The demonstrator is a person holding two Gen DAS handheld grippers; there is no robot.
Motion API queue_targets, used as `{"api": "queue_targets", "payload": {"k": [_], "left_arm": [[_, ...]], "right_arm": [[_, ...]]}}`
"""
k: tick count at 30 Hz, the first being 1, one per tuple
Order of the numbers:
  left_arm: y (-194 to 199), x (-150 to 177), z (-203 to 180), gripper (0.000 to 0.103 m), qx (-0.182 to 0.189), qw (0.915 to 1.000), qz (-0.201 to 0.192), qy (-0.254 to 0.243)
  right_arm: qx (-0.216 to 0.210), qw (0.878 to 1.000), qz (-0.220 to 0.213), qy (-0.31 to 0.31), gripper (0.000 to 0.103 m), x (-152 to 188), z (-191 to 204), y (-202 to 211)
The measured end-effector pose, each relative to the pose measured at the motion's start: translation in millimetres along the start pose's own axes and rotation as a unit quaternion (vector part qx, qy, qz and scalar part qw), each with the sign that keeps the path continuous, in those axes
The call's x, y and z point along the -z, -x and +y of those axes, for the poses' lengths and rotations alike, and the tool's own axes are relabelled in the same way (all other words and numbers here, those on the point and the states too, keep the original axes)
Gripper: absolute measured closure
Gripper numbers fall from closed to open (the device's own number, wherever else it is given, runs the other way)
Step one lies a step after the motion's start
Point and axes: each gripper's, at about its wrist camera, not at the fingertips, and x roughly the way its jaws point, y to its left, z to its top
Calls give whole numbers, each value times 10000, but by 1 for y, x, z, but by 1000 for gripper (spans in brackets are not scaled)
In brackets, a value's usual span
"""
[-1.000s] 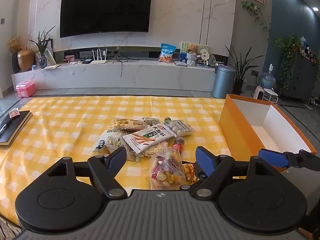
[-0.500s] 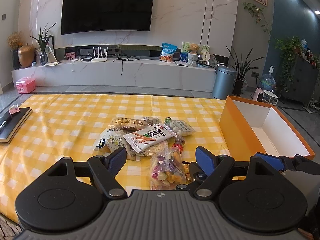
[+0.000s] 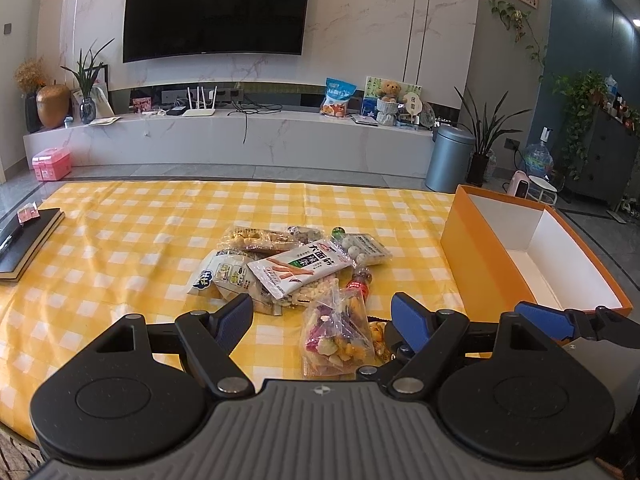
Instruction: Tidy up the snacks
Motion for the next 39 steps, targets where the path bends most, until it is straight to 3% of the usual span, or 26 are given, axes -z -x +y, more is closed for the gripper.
{"api": "queue_targets", "payload": {"k": [39], "left_arm": [[9, -2, 2, 11, 73, 9999, -87, 101]], "right_arm": [[82, 9999, -95, 1, 3, -3, 0, 7]]}}
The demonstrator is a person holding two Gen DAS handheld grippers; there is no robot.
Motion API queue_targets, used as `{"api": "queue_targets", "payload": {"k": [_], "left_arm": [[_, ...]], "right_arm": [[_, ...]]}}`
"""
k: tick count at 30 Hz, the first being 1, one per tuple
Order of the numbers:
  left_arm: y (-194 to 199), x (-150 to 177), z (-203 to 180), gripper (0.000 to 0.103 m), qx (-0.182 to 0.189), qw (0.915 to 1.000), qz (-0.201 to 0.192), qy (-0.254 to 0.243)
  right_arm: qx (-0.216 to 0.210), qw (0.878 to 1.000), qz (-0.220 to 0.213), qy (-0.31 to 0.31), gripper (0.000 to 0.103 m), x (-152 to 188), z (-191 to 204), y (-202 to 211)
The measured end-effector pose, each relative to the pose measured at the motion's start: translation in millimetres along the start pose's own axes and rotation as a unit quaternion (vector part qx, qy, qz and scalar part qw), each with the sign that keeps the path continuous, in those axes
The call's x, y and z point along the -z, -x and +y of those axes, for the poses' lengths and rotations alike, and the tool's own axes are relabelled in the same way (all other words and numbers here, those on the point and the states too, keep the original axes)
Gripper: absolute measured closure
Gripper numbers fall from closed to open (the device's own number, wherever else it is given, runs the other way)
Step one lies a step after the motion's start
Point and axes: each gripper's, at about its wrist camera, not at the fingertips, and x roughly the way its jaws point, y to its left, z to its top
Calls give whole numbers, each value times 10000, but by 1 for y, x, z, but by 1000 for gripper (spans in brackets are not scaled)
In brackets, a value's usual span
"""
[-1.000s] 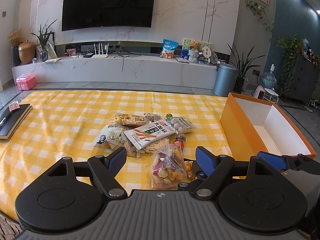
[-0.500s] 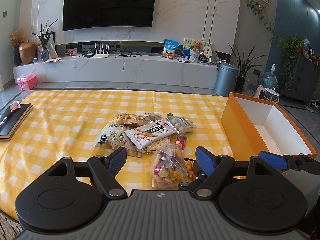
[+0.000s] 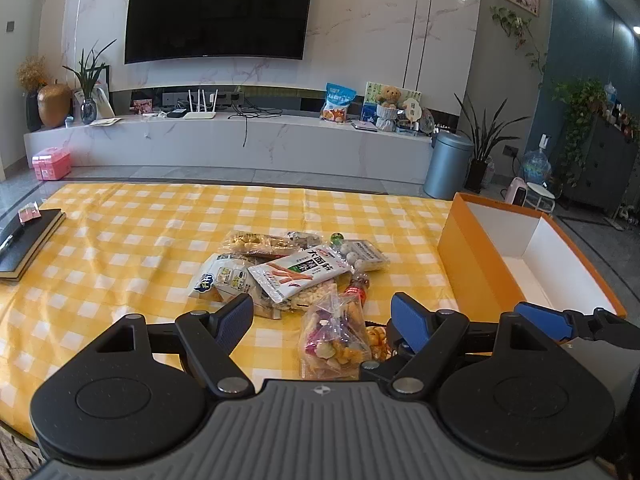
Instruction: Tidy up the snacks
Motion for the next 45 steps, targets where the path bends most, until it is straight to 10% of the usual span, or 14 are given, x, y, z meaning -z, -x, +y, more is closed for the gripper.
{"api": "queue_targets", "payload": {"k": [15, 25, 35, 45], "left_arm": [[-11, -7, 21, 11, -134, 9993, 80, 345], [-46, 3, 33, 11, -249, 9970, 587, 431], [-66, 12, 33, 11, -440, 9937, 953, 395], [-62, 10, 26, 11, -504, 9943, 895, 290]], "right_arm": [[922, 9952, -324, -13, 3, -9, -47, -17], [1183, 9923, 367, 89, 6, -14, -88, -87], [391, 9955, 817, -279, 90, -1, -109, -105], [57, 9963, 859, -4, 100, 6, -116, -93]]}}
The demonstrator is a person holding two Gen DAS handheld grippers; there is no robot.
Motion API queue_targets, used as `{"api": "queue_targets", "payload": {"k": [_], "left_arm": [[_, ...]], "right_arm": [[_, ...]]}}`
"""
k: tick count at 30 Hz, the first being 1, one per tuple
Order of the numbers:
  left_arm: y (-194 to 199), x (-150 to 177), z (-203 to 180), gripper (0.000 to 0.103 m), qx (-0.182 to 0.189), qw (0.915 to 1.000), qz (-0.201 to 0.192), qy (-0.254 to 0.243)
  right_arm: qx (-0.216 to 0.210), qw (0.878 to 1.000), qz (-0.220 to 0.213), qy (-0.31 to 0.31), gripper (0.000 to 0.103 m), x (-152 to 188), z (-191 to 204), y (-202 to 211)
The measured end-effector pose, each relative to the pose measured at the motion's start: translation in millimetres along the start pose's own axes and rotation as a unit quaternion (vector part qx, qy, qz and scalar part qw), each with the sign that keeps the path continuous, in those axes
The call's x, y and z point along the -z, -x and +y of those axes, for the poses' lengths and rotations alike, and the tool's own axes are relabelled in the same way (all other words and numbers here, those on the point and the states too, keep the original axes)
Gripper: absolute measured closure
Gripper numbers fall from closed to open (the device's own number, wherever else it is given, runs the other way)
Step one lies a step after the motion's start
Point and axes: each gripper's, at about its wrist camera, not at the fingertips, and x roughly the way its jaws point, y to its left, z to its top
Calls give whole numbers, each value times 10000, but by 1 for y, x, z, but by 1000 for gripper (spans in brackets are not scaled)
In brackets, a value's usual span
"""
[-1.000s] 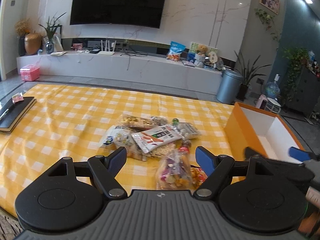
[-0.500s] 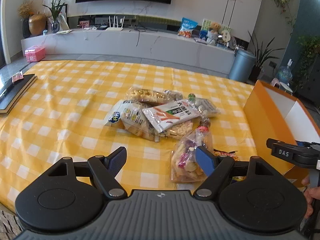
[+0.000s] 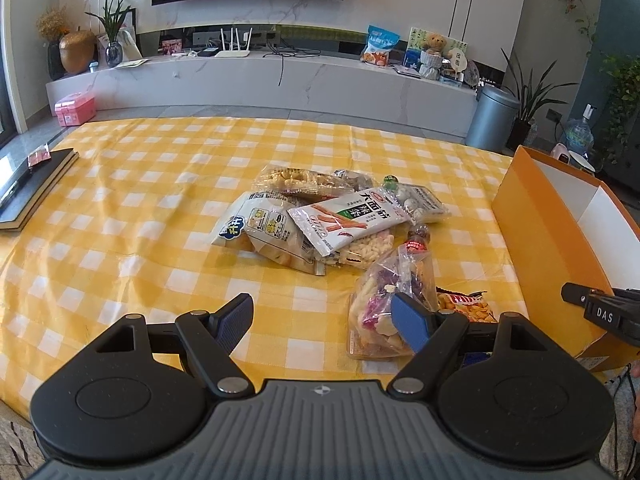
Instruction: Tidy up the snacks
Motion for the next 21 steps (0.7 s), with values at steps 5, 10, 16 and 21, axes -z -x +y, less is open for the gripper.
{"api": "queue_targets", "payload": {"k": [5, 10, 16, 21], "left_arm": [[1, -2, 1, 11, -14, 10000, -24, 22], [3, -6, 7, 11, -95, 9999, -64, 43], [10, -11, 29, 11, -142, 9990, -185, 375], [10, -14, 46, 11, -129, 9990, -171, 396]], "right_arm": [[46, 9999, -86, -26, 100, 4, -3, 10], [489, 9858, -1609, 55, 73, 8, 14, 58], [-106, 9798, -1973, 321, 55, 9, 42, 79], [-622, 9875, -1443, -74, 30, 11, 65, 56]]}}
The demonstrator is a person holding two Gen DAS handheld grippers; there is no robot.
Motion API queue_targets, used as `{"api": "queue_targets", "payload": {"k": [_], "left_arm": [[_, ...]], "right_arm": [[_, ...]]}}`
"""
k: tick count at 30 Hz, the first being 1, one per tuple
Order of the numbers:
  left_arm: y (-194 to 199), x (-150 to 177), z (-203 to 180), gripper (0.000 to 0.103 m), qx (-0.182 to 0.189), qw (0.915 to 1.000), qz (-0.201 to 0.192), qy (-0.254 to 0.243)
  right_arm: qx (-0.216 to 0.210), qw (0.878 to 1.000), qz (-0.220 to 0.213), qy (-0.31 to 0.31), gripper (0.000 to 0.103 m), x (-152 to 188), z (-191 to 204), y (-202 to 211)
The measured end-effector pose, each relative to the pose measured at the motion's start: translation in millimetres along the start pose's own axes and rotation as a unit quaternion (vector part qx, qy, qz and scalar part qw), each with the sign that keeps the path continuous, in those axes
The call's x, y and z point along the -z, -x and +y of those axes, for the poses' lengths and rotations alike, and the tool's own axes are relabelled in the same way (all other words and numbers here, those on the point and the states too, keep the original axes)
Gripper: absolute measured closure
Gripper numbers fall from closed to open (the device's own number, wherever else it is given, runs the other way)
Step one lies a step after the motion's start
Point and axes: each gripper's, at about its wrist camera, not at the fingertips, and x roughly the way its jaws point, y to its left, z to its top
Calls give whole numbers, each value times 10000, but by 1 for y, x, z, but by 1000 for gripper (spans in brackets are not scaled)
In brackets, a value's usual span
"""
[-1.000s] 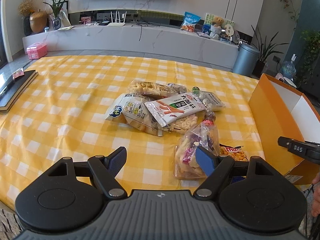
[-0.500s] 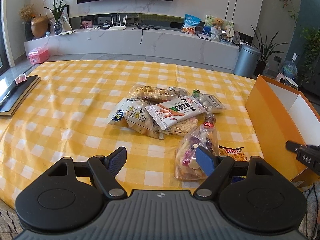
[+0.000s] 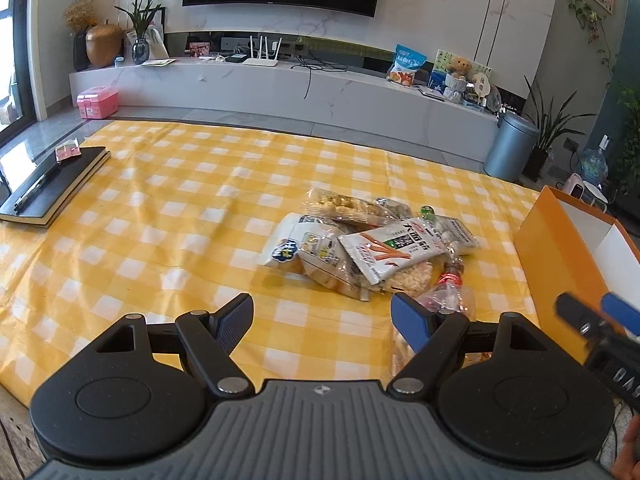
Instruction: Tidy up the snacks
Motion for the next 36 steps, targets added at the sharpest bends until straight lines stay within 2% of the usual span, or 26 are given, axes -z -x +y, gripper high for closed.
{"api": "queue_targets", "payload": {"k": [3, 8, 10, 15, 19, 21, 28, 30, 32, 36], "left_arm": [[-3, -1, 12, 11, 17, 9999, 71, 150], [-7, -2, 21, 11, 7, 9996, 235, 158], [-6, -2, 25, 11, -20, 9996, 223, 199], [-4, -4, 30, 11, 64, 9993, 208, 298], [3, -6, 26, 11, 167, 9996, 81, 225], [7, -5, 20, 11, 248, 9996, 30, 134], [15, -1, -17, 11, 480, 9977, -198, -424], [18, 3, -32, 11, 783, 9927, -421, -812], [18, 6, -46, 10, 1179, 9836, -524, -1261], [9, 8, -62, 9, 1539, 9764, -468, -1444]], "right_arm": [[-22, 9987, 504, -22, 21, 9, 16, -18], [279, 9904, 1356, -25, 19, 30, 30, -48], [373, 9878, 1510, -87, 15, 35, 28, -55], [491, 9806, 1884, -243, 15, 40, 19, -70], [448, 9774, 2023, -423, 20, 40, 13, -77], [403, 9769, 2045, -470, 34, 40, 11, -79], [380, 9793, 1957, -351, 37, 44, 12, -76], [352, 9790, 1965, -407, 37, 44, 10, -75], [327, 9785, 1980, -467, 37, 44, 8, -74], [257, 9785, 1965, -580, 37, 45, 5, -74]]}}
